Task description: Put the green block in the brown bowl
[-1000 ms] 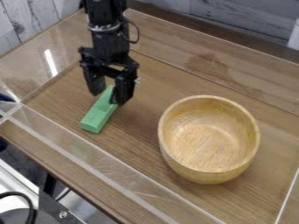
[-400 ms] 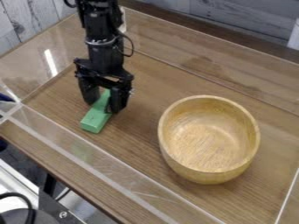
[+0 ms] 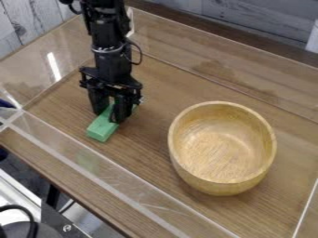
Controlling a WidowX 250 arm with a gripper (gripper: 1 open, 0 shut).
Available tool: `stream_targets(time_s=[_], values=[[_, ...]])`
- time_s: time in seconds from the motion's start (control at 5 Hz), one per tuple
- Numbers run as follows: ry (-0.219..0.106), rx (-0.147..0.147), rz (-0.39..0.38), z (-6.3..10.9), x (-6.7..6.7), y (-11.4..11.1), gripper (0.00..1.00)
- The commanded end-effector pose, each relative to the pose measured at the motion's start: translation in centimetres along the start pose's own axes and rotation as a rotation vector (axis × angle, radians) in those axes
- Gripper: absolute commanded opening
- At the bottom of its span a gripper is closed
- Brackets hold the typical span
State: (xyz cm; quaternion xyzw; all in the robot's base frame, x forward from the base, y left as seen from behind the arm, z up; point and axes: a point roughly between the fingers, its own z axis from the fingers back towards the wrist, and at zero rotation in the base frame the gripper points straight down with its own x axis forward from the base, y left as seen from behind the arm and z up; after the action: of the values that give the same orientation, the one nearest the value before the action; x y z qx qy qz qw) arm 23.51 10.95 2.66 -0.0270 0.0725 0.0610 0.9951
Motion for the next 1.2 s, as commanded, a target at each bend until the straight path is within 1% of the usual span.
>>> stream_targets(time_s=[0.0,0.2,0.4,0.6,1.0], values=[[-0.057,0.002,0.007,2.1,0.9,0.4,0.0],[-0.068,-0.009,0.008,2.9,1.1,0.3,0.0],[-0.089,-0.018,0.007,4.1,1.5,0.1,0.0],[-0.116,-0.027,0.002,5.1,2.3,0.1,0.0],[-0.172,-0.035,0.001,6.8,5.2,0.0,0.0]])
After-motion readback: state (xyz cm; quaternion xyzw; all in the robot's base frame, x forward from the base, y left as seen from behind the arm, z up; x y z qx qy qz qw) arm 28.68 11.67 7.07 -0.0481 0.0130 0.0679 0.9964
